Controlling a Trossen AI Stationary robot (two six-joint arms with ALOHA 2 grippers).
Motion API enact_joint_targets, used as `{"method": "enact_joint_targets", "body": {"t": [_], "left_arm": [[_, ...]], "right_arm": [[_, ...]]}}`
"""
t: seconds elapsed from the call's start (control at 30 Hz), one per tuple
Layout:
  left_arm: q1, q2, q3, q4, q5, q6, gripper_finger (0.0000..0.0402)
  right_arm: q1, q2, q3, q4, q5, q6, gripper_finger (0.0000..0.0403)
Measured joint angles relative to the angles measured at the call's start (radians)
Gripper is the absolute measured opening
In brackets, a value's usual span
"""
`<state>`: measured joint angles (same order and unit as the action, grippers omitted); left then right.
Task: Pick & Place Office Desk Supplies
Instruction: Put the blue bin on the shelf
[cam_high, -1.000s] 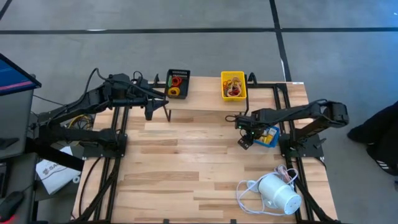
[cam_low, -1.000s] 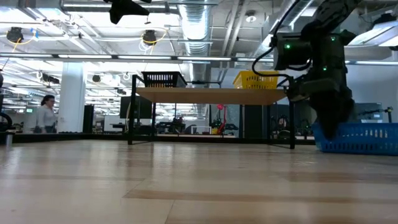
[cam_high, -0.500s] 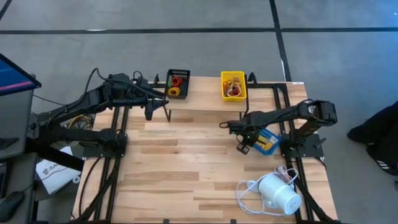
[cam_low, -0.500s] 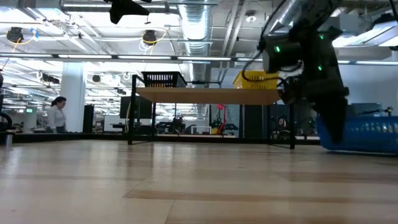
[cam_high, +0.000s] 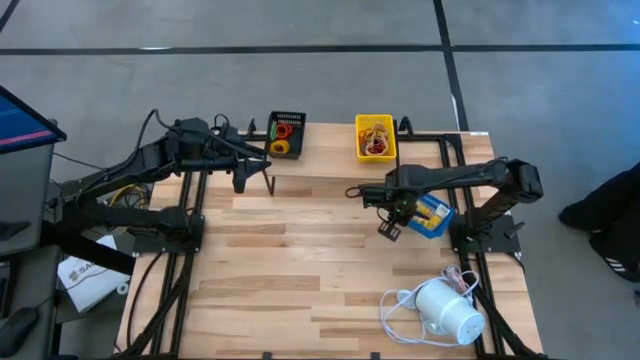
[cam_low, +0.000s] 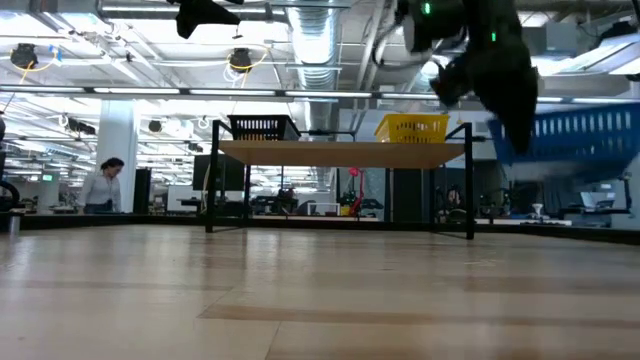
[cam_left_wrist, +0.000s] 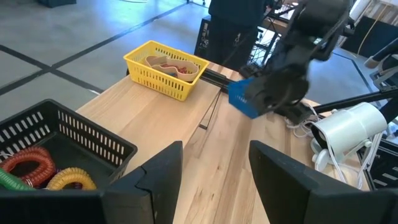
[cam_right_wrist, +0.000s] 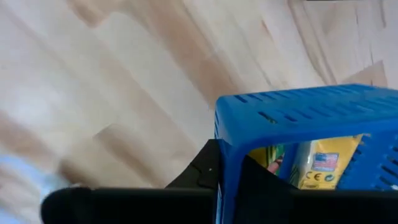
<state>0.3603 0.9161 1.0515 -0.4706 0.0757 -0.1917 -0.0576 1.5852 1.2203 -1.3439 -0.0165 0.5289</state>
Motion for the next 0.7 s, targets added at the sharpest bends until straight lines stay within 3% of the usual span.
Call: {"method": "enact_joint_targets", "body": {"t": [0.37, 0.53, 0.7], "left_arm": [[0.000, -0.001, 0.000, 0.000, 0.000, -0.060, 0.0182], [0.000, -0.017, 0.000, 0.006, -0.044, -0.060, 0.0182], [0.000, -0.065, 0.000, 0.009, -0.098, -0.043, 0.0182]], "right_arm": [[0.105, 0.035, 0.379, -0.226, -0.036, 0.234, 0.0001], [0.080, 0.193, 0.633, -0.227, -0.041, 0.221, 0.0000], [0.010, 0.396, 0.978, -0.225, -0.048, 0.140, 0.0000]]}}
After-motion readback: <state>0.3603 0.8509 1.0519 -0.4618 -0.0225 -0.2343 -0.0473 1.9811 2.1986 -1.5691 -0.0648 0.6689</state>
